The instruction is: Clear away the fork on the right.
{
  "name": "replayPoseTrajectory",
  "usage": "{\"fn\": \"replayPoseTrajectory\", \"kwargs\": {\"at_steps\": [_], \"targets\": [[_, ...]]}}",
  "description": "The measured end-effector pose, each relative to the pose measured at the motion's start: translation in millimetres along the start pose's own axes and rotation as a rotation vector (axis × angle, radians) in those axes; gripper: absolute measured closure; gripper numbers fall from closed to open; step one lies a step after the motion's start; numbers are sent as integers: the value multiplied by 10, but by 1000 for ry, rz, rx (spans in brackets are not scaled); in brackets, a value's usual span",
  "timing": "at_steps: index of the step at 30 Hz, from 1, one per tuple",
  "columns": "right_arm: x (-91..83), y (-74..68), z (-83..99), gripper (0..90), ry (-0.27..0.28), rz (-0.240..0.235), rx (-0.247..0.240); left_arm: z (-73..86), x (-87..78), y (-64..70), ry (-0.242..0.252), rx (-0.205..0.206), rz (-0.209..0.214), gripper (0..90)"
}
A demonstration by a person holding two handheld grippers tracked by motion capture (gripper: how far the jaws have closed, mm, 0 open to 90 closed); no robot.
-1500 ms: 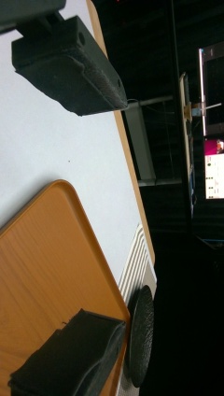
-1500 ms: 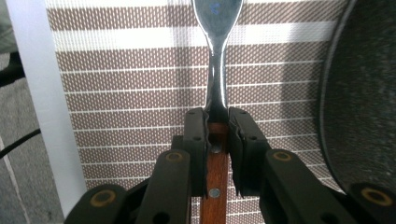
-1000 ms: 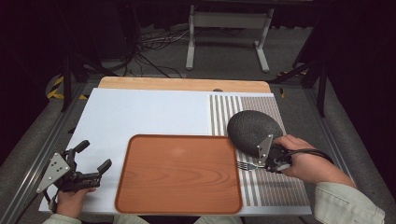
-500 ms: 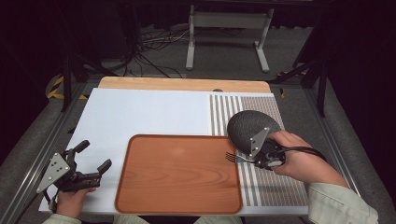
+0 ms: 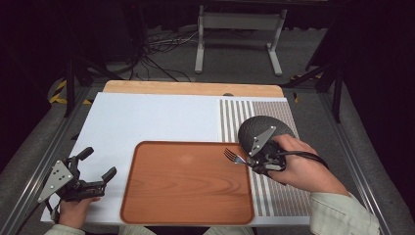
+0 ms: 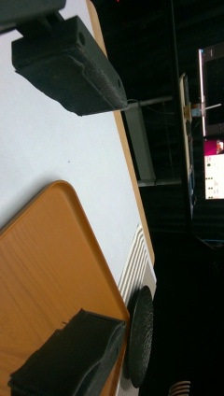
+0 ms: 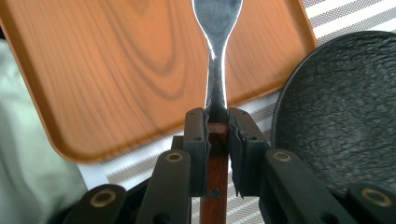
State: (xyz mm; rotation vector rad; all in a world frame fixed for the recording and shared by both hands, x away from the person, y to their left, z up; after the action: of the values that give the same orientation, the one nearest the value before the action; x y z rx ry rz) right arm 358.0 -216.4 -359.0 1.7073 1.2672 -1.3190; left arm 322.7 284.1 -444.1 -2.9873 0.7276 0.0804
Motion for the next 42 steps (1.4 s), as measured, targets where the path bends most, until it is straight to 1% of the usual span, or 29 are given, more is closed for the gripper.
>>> {"fn": "replayPoseTrajectory", "kwargs": {"at_steps": [1, 2, 3, 4, 6, 10, 11, 12, 13, 17, 22, 23, 25, 27, 29, 33, 35, 38, 41, 42], "targets": [[21, -11, -38, 786, 11, -1, 36, 0, -1, -1, 0, 0, 0, 8], [30, -14, -51, 786, 11, 2, 48, 0, 0, 0, 1, -2, -1, 8], [30, -14, -51, 786, 11, 2, 48, 0, 0, -2, 2, -1, -2, 8], [51, -28, -87, 787, 9, 10, 77, 0, 0, -3, 2, -1, -2, 8], [58, -34, -101, 786, 12, 4, 85, 0, 0, -3, 2, -1, -2, 8], [86, -68, -181, 787, 24, 2, 131, -1, -1, -3, 2, -1, -1, 8], [86, -68, -181, 787, 24, 2, 131, -1, -1, -3, 2, -1, -1, 8], [93, -80, -204, 786, 28, -1, 145, -1, -1, -4, 2, -1, -2, 8], [98, -91, -222, 787, 38, -8, 163, -1, -2, -4, 2, 0, -1, 8], [121, -113, -276, 787, 58, -24, 195, -1, -1, -4, 3, -1, -1, 8], [180, -155, -334, 787, 60, -47, 240, -1, -1, -4, 3, -1, -1, 8], [195, -166, -349, 787, 61, -52, 257, -1, -1, -4, 3, 0, -1, 8], [216, -178, -376, 787, 60, -57, 275, -1, 0, -3, 2, 0, 0, 8], [240, -184, -403, 787, 58, -57, 288, -2, -3, -5, 1, 0, 1, 8], [264, -192, -420, 786, 43, -49, 298, -2, -4, -5, 1, -2, 0, 8], [336, -209, -472, 787, 33, -58, 319, -2, -3, -5, 4, -3, -1, 8], [358, -216, -495, 787, 40, -61, 336, -2, -4, -6, 3, -4, -1, 8], [390, -224, -527, 787, 36, -67, 352, -2, -3, -6, 6, -5, -1, 8], [441, -242, -566, 786, 29, -74, 376, -2, -3, -6, 4, -5, 0, 8], [441, -242, -566, 786, 29, -74, 376, -2, -4, -6, 2, -3, 1, 8]]}}
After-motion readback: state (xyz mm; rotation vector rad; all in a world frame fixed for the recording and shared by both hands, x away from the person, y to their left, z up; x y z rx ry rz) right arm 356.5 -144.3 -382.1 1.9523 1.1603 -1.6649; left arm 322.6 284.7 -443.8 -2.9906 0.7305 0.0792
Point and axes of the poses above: each handheld gripper's, and its own axes: x roughly forward along the jaws, z roughly out of its underside, y roughly to its right, the point moved 3 cm from there along x, roughly forward along the jaws, and after that the axes turned 11 degrees about -z, right-handed, at the moved point
